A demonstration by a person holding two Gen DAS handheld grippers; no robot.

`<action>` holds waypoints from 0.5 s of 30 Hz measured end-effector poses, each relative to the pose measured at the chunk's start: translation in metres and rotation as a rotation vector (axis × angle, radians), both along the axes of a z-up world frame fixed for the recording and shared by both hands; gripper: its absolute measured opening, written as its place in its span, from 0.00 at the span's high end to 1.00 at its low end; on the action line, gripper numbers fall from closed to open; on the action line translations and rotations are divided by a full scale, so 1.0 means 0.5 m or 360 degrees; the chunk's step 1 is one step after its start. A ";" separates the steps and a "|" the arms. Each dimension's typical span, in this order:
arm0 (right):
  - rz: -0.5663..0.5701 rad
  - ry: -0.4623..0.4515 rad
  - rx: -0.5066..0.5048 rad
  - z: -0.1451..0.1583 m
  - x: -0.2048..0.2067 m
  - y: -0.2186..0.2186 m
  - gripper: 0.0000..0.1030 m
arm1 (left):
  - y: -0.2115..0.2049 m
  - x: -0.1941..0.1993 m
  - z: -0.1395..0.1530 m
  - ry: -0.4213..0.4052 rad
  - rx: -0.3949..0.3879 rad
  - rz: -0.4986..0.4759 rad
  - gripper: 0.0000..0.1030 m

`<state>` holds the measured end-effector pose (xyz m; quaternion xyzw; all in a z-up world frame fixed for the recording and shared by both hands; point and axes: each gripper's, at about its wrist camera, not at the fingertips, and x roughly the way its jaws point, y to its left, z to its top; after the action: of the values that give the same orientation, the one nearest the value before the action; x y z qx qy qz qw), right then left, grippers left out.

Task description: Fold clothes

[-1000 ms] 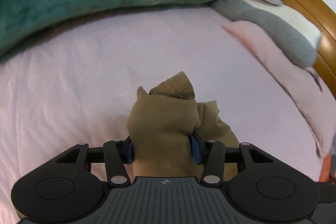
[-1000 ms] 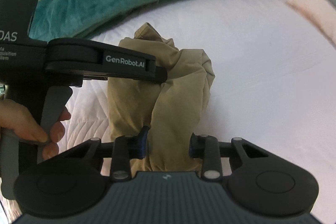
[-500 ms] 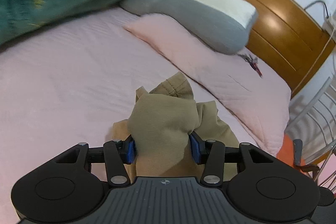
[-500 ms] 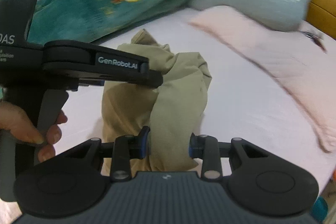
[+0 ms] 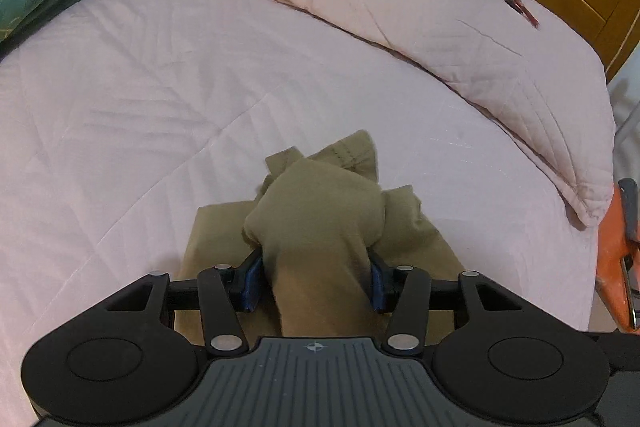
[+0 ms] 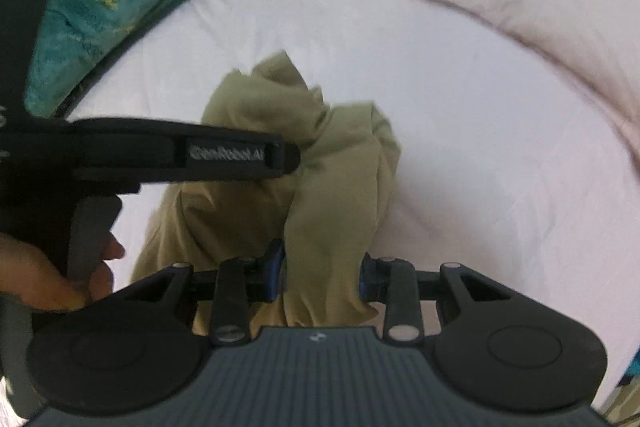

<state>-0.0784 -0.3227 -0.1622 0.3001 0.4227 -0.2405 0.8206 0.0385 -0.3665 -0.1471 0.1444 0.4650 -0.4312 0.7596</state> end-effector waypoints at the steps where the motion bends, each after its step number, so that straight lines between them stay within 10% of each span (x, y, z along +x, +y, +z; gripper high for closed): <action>1: -0.0003 -0.0003 0.0002 0.002 0.002 -0.001 0.66 | 0.002 0.003 0.003 0.0010 0.0002 0.0004 0.50; 4: -0.0030 -0.0031 0.0032 0.015 0.001 -0.015 0.66 | 0.009 0.023 0.019 0.0097 -0.0051 0.0073 0.53; 10: -0.0146 -0.0262 -0.0026 0.110 -0.047 -0.008 0.66 | 0.027 0.054 0.119 0.0422 -0.0556 0.0151 0.53; 15: -0.0181 -0.0385 -0.0095 0.175 -0.063 -0.019 0.66 | 0.040 0.068 0.168 0.0386 -0.0622 0.0113 0.53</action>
<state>-0.1100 -0.3323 -0.0746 0.3258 0.2956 -0.2613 0.8592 0.0725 -0.3467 -0.0633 -0.0749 0.4653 -0.5004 0.7263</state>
